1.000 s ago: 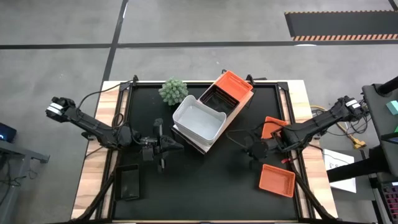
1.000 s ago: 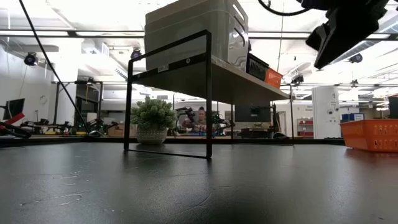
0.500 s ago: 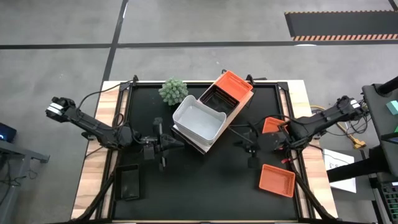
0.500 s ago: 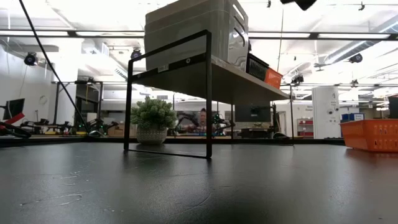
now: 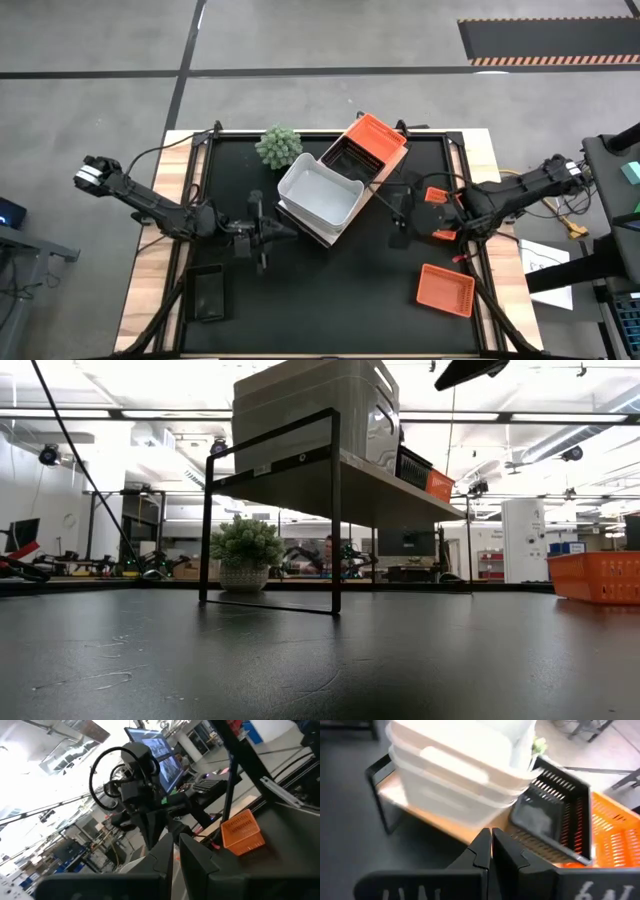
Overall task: Stack baskets on shelf by color
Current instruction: Stack the gray bin on top of the other gray bin on the shelf, then stack the top orange bin on top of the other orange bin on the shelf
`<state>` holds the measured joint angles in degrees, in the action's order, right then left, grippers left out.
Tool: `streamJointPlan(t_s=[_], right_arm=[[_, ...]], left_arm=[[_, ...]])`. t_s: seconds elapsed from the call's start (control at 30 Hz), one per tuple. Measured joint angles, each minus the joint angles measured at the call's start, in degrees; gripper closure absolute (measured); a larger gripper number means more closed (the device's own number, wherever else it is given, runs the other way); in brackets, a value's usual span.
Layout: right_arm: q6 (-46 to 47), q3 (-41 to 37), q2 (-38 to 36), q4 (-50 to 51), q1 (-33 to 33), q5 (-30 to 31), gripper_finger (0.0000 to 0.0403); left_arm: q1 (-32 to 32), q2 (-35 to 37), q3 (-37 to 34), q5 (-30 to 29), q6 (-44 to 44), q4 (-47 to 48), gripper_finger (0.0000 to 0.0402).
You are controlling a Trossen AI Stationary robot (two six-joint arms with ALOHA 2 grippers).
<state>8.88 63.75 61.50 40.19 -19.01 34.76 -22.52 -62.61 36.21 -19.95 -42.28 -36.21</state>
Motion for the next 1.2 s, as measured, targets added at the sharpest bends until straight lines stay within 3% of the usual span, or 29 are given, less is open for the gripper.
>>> streamJointPlan(t_s=[0.23, 0.53, 0.73, 1.03, 1.2], right_arm=[[-2.31, 1.37, 0.08, -1.75, 5.14, 2.67, 0.0394], [-6.97, 0.25, 2.33, -9.21, 12.28, 2.42, 0.0394], [-9.68, 0.36, 4.00, -13.57, 13.15, -6.41, 0.0394], [-9.41, 0.60, 3.55, -13.32, 13.10, -6.75, 0.0394], [-3.14, 0.63, -0.38, -8.98, 10.26, -9.81, 0.0394]], left_arm=[[0.02, 0.05, 0.05, -1.82, -0.11, 2.06, 0.0387], [0.11, 0.15, 0.13, -15.38, -0.57, 3.70, 0.0387], [0.73, 0.15, 0.17, -16.97, -0.57, 3.66, 0.0387], [1.20, 0.13, 0.17, -17.59, -0.44, 3.68, 0.0387], [0.61, 0.13, 0.44, -16.55, -0.11, 1.41, 0.0387]])
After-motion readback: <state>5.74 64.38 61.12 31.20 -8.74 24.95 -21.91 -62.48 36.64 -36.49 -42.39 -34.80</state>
